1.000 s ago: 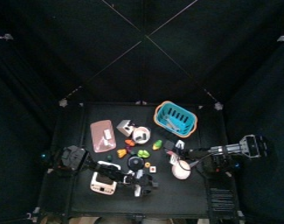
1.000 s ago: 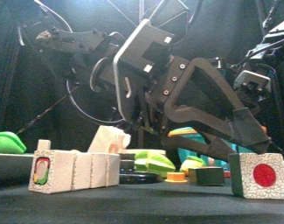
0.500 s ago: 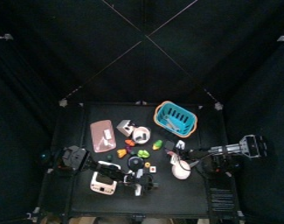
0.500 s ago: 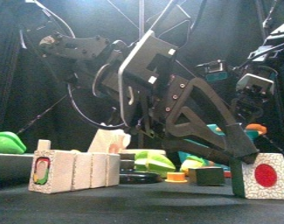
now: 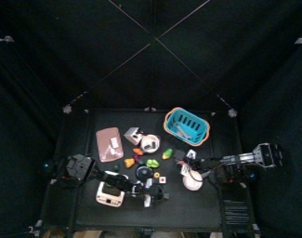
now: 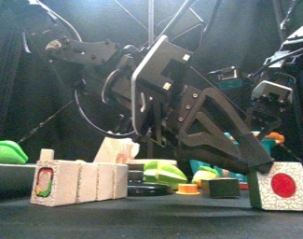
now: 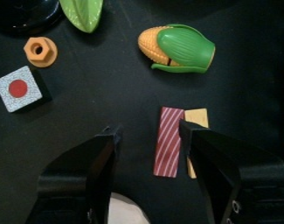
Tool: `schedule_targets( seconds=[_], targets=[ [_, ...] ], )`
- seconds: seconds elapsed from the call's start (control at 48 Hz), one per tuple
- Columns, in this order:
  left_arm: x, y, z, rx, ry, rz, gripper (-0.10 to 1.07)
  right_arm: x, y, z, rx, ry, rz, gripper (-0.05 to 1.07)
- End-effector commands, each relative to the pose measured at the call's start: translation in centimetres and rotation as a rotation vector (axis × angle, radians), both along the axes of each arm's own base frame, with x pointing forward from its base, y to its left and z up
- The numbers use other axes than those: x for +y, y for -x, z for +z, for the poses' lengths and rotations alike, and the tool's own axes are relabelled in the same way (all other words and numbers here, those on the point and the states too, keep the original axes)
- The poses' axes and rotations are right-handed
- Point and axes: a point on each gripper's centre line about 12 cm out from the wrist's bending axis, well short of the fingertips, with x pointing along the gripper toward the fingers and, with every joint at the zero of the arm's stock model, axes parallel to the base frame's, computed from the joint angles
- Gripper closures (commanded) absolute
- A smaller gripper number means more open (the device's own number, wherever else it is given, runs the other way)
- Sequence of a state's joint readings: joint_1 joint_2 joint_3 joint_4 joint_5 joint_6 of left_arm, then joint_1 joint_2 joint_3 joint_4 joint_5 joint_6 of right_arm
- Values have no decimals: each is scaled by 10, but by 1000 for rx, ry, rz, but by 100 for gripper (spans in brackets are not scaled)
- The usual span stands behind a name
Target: Grab sushi piece
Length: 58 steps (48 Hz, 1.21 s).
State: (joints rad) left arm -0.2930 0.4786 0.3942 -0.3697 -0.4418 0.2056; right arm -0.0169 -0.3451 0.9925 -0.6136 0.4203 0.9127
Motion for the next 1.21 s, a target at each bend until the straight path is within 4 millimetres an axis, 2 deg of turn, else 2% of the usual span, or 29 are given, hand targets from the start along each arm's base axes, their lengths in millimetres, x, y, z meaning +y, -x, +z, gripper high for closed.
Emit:
schedule_targets(
  seconds=[0.0, 0.542, 1.083, 1.188],
  targets=[
    [0, -5, 18, -42, 9, 0, 41, 0, -3, 3, -17, -3, 6, 15],
    [3, 1, 40, -74, -5, -19, 41, 0, -5, -1, -3, 0, 9, 15],
    [4, 2, 41, -75, -9, -20, 41, 0, -4, -2, -1, -2, 7, 15],
    [4, 5, 47, -78, -9, -23, 41, 0, -4, -2, 1, -4, 6, 15]
  ],
)
